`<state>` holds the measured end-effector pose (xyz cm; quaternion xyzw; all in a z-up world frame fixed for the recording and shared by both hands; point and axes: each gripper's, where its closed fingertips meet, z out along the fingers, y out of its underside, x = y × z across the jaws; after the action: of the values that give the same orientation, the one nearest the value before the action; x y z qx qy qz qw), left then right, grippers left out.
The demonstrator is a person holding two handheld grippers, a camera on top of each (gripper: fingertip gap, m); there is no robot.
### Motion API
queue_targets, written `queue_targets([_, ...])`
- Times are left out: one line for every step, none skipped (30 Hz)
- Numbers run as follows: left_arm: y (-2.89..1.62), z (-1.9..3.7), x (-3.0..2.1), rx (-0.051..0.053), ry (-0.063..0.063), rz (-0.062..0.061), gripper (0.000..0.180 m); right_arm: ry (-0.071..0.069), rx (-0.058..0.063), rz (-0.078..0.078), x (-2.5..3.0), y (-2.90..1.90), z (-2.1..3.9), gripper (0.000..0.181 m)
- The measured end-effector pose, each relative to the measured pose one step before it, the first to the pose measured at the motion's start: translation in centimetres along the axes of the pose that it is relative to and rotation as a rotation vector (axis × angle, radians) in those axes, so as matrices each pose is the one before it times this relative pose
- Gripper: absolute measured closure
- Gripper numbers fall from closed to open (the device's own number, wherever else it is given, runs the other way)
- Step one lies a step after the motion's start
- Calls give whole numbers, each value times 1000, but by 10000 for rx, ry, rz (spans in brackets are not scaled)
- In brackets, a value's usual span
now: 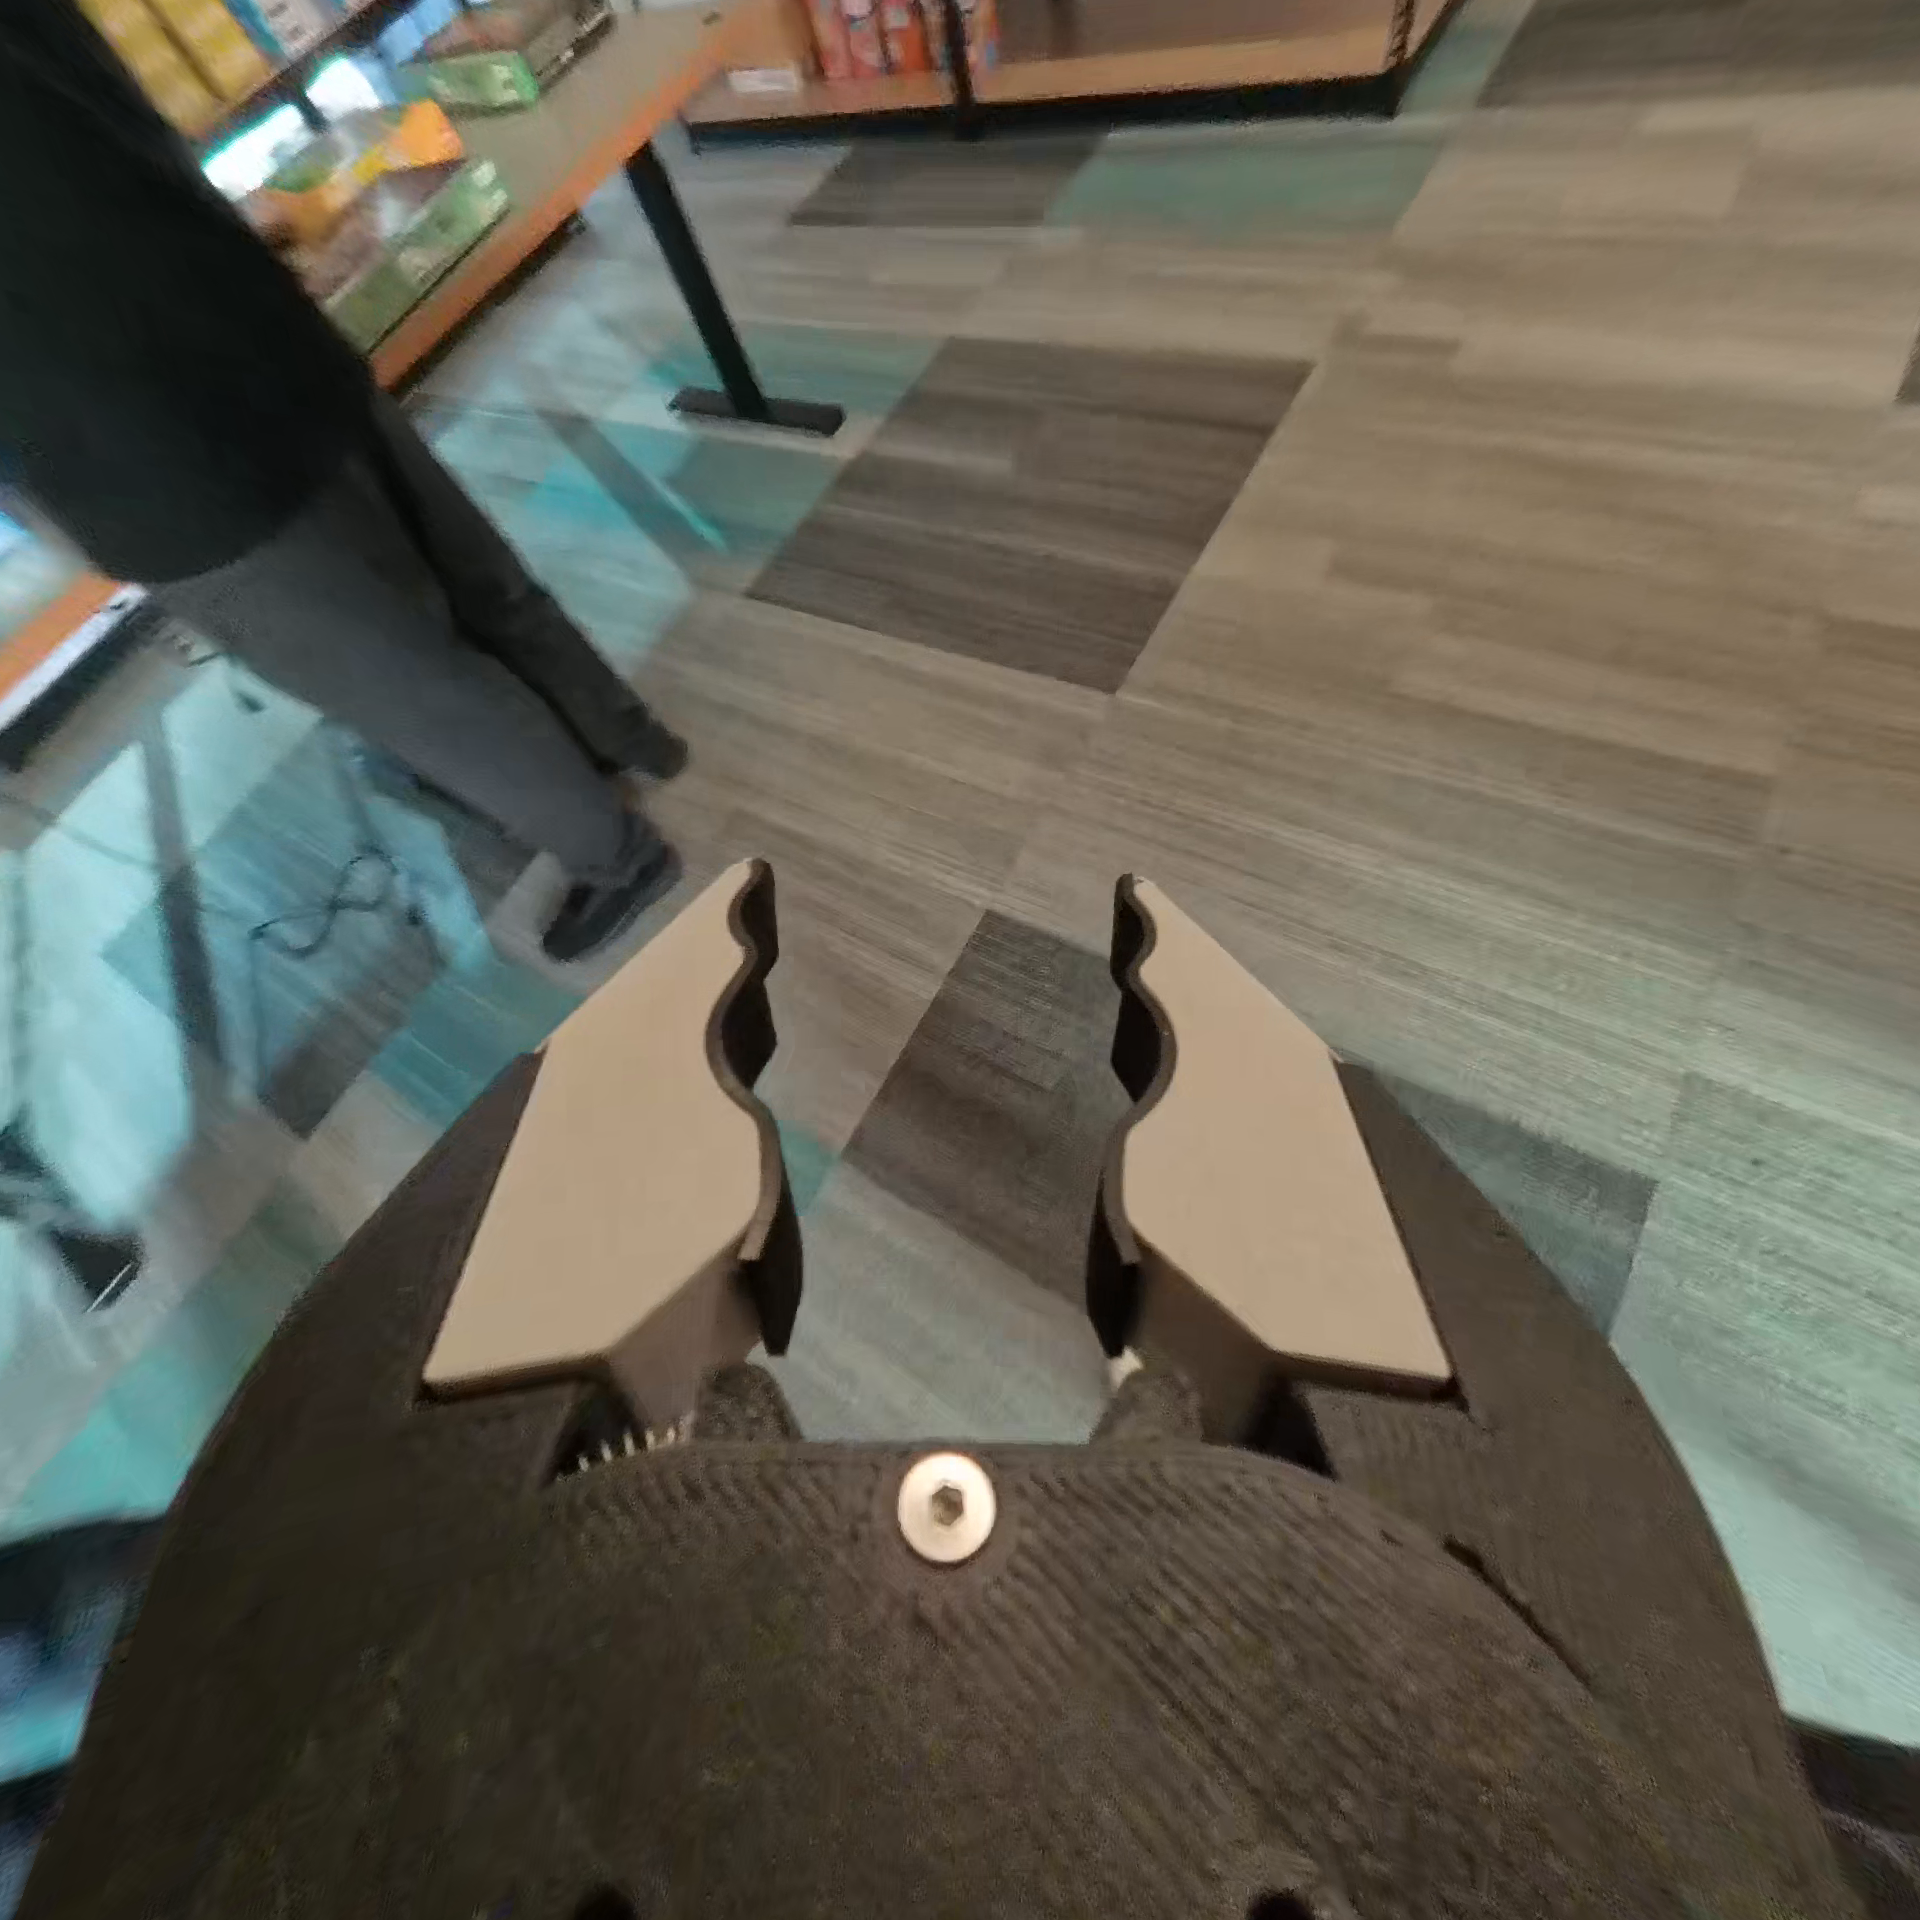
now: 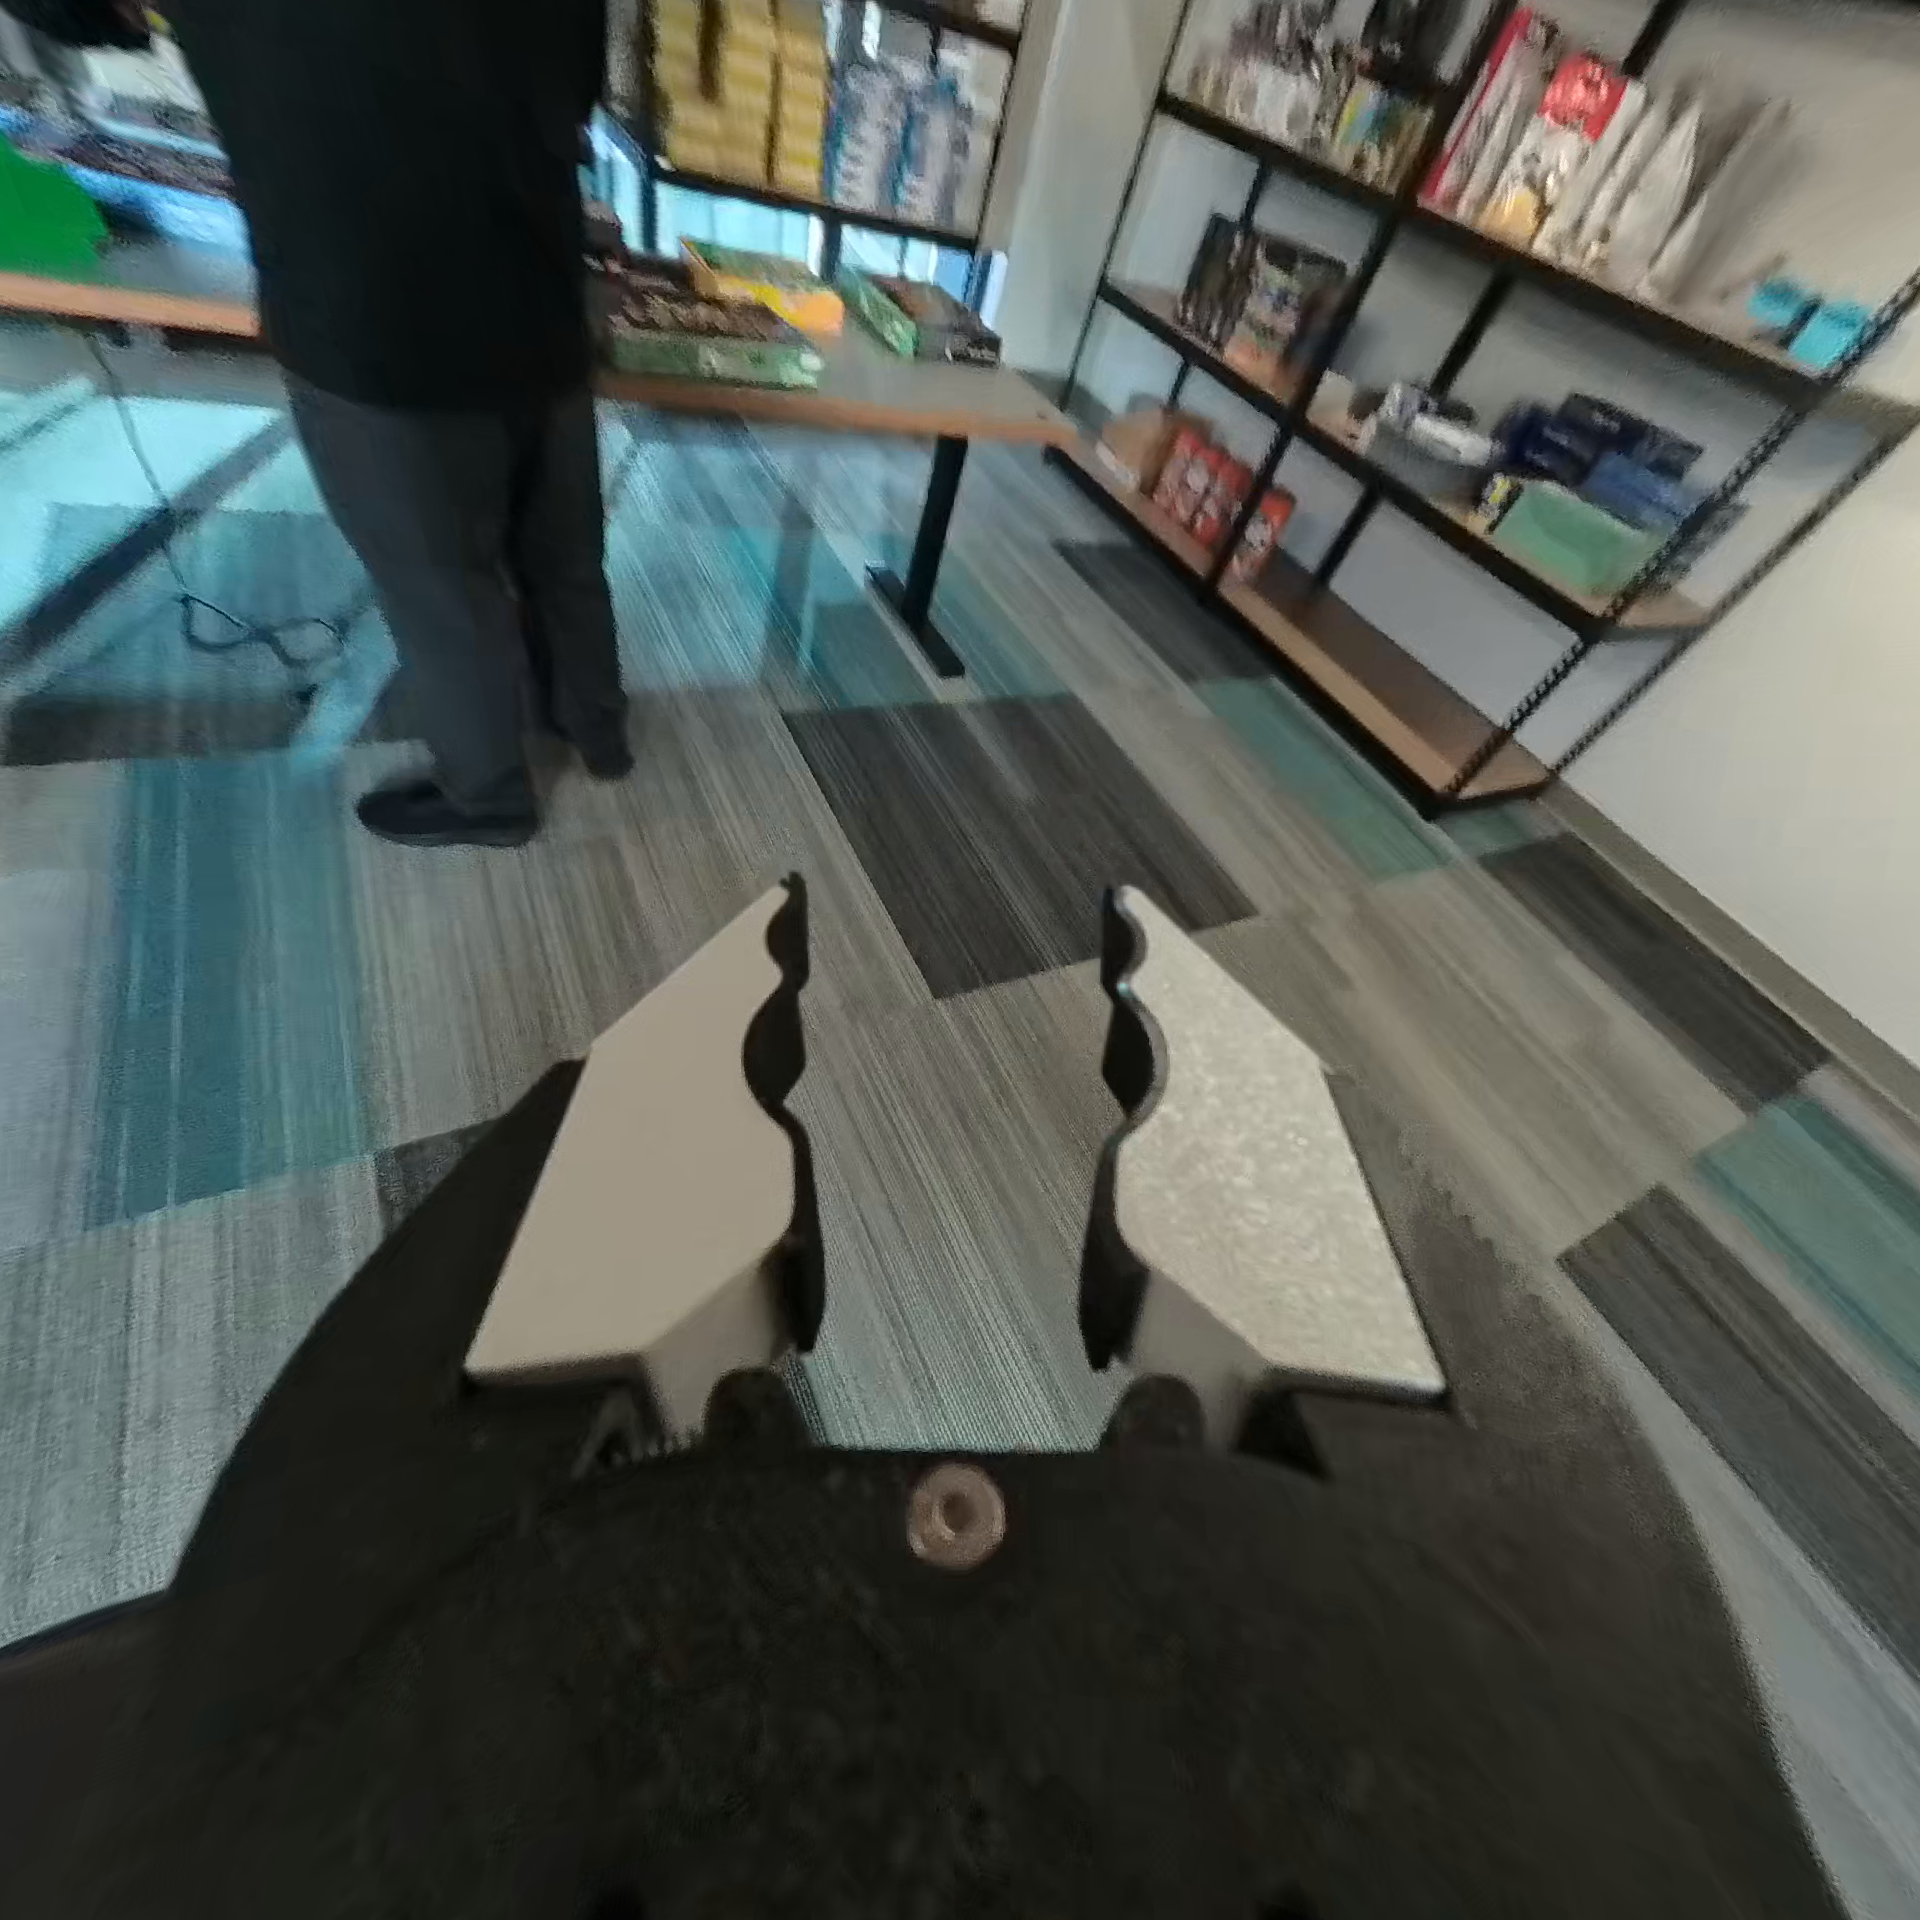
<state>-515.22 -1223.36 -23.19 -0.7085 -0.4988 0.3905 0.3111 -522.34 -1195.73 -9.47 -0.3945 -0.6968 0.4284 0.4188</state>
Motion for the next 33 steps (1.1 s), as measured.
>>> queue_targets([-1318,3269,82,221,197,-71,114,140,-164,24,769,447,2760,125])
queue_targets([-1038,3332,-127,151,142,-99,110,190,-84,-5,800,563,2830,127])
queue_targets([-778,3556,-155,80,191,-122,106,264,-87,-87,904,748,3038,129])
queue_targets([-654,3938,-56,-27,247,-83,101,375,-175,-178,1066,848,3331,129])
queue_targets([-421,3772,-205,-208,311,-23,97,461,-294,-244,1062,896,3467,127])
queue_targets([-498,3675,-404,-300,278,30,91,416,-426,-309,941,586,3599,123])
queue_targets([-966,3543,-731,-185,196,109,89,308,-467,-327,833,73,3455,121])
queue_targets([-1722,3520,-871,-47,167,145,91,273,-386,-157,1021,-814,3241,121])
queue_targets([-2047,3105,-981,-69,234,80,92,181,-192,93,1198,-1694,2809,122])
queue_targets([-2684,2803,-935,-7,344,69,92,75,181,277,1322,-2494,2378,121])
queue_targets([-3503,2738,-878,226,359,148,92,108,467,313,1588,-2827,2196,118])
queue_targets([-3463,2586,-1027,337,299,211,94,223,489,297,1704,-2432,2126,116])
queue_targets([-3493,2787,-1050,256,302,283,98,362,329,365,1835,-1813,2306,117])
queue_targets([-3148,2753,-1183,148,231,273,101,291,116,402,1519,-1081,2394,117])
queue_targets([-3017,2769,-1277,131,195,192,103,152,-29,396,1113,-481,2540,117])
queue_targets([-2800,2888,-1201,162,204,102,107,81,-81,369,886,56,2622,115])
queue_targets([-2563,3243,-1216,144,228,1,110,65,-131,334,775,561,2919,113])
queue_targets([-1862,3236,-979,63,282,-102,112,84,-218,311,661,1058,2972,112])
queue_targets([-1335,3435,-862,-26,314,-176,113,52,-333,264,622,1536,3212,111])
queue_targets([-904,3634,-968,-134,298,-186,114,52,-438,238,625,1655,3286,110])
queue_targets([-558,3564,-973,-232,210,-173,115,65,-491,233,705,1606,3470,110])
queue_targets([-482,3481,-1056,-274,113,-157,118,24,-440,242,683,1145,3540,110])
queue_targets([-565,3412,-1293,-266,5,-188,121,-67,-397,236,669,600,3640,110])
queue_targets([-682,3109,-1094,-249,-40,-236,124,-107,-352,181,706,-103,3545,110])
queue_targets([-864,2892,-1002,-288,-57,-285,126,-67,-216,108,936,-1087,3492,110])
queue_targets([-1394,2813,-1110,-329,-62,-355,127,-29,-58,59,1095,-1987,3318,111])
queue_targets([-2011,2281,-748,-236,9,-390,128,-78,36,40,1080,-2844,3142,111])
queue_targets([-2949,2052,-475,15,153,-319,128,-175,194,36,880,-3722,2991,111])
queue_targets([-3387,1857,-347,260,209,-122,128,-253,390,-17,750,-3903,2806,111])
queue_targets([-3480,1935,-639,331,56,119,128,-207,490,-52,793,-4033,2901,113])
queue_targets([-3240,2092,-1094,226,-201,253,128,-160,463,-37,801,-3680,2959,115])
queue_targets([-3010,2147,-1356,136,-314,208,128,-216,394,34,690,-3464,3144,116])
queue_targets([-3106,2360,-1382,203,-208,83,128,-319,357,120,417,-3040,3149,117])
